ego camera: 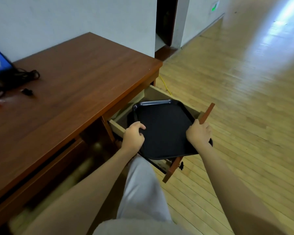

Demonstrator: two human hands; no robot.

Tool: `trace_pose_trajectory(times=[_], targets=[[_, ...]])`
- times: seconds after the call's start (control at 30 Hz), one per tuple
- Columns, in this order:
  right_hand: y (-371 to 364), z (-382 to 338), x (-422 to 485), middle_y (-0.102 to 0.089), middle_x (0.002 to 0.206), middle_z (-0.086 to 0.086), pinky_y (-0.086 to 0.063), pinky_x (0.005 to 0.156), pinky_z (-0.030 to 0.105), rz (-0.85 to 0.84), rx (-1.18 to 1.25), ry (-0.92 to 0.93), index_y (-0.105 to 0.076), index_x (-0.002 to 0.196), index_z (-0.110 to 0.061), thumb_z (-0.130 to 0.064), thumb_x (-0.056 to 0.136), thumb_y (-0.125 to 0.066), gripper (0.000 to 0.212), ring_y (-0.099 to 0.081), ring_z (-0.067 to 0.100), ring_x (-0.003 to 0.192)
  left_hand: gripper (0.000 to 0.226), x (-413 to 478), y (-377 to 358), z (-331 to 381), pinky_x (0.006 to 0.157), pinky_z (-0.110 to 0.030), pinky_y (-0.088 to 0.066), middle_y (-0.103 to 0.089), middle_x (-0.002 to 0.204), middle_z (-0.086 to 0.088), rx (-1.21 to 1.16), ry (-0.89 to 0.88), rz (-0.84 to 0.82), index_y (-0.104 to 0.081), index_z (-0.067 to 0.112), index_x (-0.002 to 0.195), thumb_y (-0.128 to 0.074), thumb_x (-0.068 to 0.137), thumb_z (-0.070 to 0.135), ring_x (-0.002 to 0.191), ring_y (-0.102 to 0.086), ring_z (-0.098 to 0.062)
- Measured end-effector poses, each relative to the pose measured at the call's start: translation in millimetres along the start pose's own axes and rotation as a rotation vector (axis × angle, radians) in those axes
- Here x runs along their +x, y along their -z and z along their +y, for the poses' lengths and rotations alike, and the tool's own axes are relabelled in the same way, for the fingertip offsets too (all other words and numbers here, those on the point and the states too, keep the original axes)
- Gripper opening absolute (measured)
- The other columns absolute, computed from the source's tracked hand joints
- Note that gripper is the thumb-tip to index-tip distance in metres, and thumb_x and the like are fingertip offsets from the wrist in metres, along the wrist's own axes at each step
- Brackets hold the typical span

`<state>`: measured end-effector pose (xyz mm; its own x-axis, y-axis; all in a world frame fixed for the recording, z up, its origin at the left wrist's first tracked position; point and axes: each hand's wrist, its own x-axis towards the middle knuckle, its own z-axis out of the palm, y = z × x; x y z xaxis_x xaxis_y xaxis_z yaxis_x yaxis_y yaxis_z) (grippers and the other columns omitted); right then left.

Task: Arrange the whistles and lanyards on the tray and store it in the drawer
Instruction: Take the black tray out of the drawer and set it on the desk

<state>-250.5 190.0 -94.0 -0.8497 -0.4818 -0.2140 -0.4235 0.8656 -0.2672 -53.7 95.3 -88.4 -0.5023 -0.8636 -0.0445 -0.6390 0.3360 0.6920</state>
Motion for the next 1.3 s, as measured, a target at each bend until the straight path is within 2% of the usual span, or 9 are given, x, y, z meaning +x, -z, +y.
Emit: trace_pose_trajectory(times=[0.2,0.3,0.4,0.53,0.67,0.8,1.07,1.3], targets=[[6,12,-30,-0.033,0.137,0.030,-0.027,0.111,0.050,0.106,0.192,-0.023,-0.034,0.136,-0.006,-0.010,0.093,-0.035,0.043,-0.030,0.044,0.127,0.024,-19,17,11,0.100,-0.016,-0.030,-0.044,0.143,0.002,0.088,-0.170,0.099,-0.064,0.014,0.107,-0.048,0.093,0.002,0.129,-0.046,-0.016],[7,7,-42,-0.033,0.136,0.026,-0.034,0.106,0.049,0.133,0.292,-0.009,-0.027,0.143,-0.011,-0.010,0.093,-0.036,0.050,-0.032,0.041,0.124,0.024,-25,30,11,0.103,-0.024,-0.037,-0.043,0.144,0.002,0.114,-0.233,0.140,-0.064,0.012,0.107,-0.047,0.094,0.002,0.129,-0.046,-0.017],[7,-10,-52,-0.032,0.135,0.024,-0.035,0.104,0.047,0.165,0.344,0.037,-0.020,0.148,-0.013,-0.010,0.094,-0.036,0.057,-0.034,0.039,0.122,0.024,-28,44,1,0.106,-0.033,-0.040,-0.041,0.144,0.001,0.174,-0.248,0.163,-0.064,0.012,0.106,-0.047,0.093,0.001,0.131,-0.044,-0.020],[2,-46,-67,-0.035,0.131,0.023,-0.034,0.103,0.044,0.197,0.344,0.153,-0.019,0.149,-0.012,-0.013,0.095,-0.036,0.056,-0.036,0.038,0.116,0.032,-32,66,-18,0.108,-0.032,-0.034,-0.041,0.141,-0.002,0.223,-0.160,0.251,-0.062,0.012,0.111,-0.048,0.089,-0.007,0.133,-0.036,-0.023],[-7,-94,-87,-0.037,0.129,0.020,-0.035,0.098,0.043,0.184,0.357,0.320,-0.019,0.149,-0.012,-0.014,0.095,-0.040,0.059,-0.037,0.036,0.114,0.043,-41,100,-43,0.100,-0.028,-0.034,-0.043,0.133,-0.004,0.176,-0.006,0.396,-0.060,0.010,0.116,-0.041,0.086,-0.014,0.124,-0.034,-0.025],[-20,-148,-105,-0.036,0.130,0.020,-0.036,0.099,0.044,0.129,0.332,0.502,-0.019,0.150,-0.013,-0.012,0.095,-0.041,0.059,-0.035,0.037,0.116,0.038,-56,143,-82,0.102,-0.031,-0.036,-0.048,0.125,-0.006,0.193,0.123,0.499,-0.058,0.007,0.120,-0.040,0.090,-0.008,0.116,-0.037,-0.024],[-45,-262,-143,-0.036,0.132,0.019,-0.035,0.098,0.043,-0.013,0.231,0.846,-0.024,0.148,-0.013,-0.011,0.097,-0.039,0.053,-0.034,0.036,0.118,0.029,-100,209,-150,0.098,-0.035,-0.040,-0.047,0.124,-0.008,0.233,0.386,0.605,-0.056,0.007,0.118,-0.039,0.096,0.002,0.116,-0.038,-0.025],[-71,-318,-171,-0.037,0.135,0.019,-0.037,0.101,0.043,-0.138,0.140,1.049,-0.029,0.145,-0.012,-0.014,0.099,-0.039,0.047,-0.035,0.035,0.122,0.029,-135,232,-187,0.091,-0.036,-0.043,-0.049,0.122,-0.010,0.307,0.515,0.648,-0.058,0.006,0.118,-0.039,0.096,0.003,0.114,-0.039,-0.028]])
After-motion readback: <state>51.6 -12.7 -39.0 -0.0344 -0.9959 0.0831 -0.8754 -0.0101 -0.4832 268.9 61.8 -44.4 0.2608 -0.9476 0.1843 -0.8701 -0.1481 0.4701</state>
